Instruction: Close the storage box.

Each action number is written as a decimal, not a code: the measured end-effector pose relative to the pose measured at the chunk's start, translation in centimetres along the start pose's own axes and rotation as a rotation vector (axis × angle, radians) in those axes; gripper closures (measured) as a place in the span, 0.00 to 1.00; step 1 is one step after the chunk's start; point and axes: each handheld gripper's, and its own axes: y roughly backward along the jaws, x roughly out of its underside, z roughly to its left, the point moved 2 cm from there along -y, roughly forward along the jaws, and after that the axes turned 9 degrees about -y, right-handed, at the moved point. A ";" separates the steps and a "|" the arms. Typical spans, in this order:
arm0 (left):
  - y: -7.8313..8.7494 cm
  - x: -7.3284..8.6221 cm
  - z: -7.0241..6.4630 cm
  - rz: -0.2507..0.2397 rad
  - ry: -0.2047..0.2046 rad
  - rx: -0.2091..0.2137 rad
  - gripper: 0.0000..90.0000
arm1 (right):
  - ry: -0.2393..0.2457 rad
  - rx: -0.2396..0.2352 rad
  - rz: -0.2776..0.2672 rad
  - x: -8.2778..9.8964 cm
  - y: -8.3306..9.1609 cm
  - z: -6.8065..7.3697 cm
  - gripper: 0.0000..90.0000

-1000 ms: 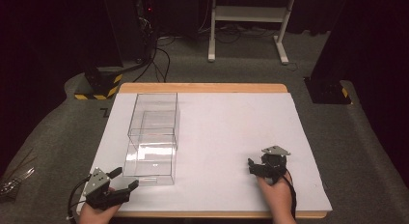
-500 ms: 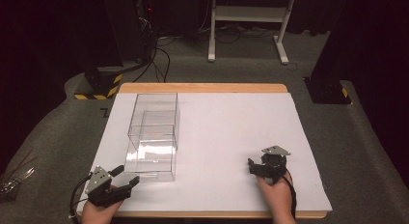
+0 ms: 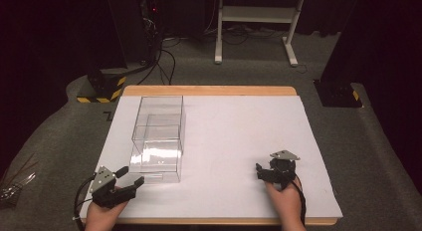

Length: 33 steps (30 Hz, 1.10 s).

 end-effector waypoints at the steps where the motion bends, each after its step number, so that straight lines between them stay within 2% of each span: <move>1: 0.0 -0.1 0.0 0.003 -0.005 -0.003 0.30 | -0.002 0.000 0.001 0.0 0.0 0.0 0.16; 13: -0.3 -0.3 0.8 0.016 0.001 -0.005 0.31 | 0.000 -0.001 0.001 0.0 0.0 0.0 0.17; 21: -1.0 -1.0 1.2 0.015 0.011 -0.001 0.30 | 0.000 -0.002 0.000 0.0 0.0 0.0 0.17; 33: -2.3 -1.3 1.7 0.020 0.020 -0.023 0.27 | -0.002 -0.002 0.001 0.0 0.0 0.0 0.17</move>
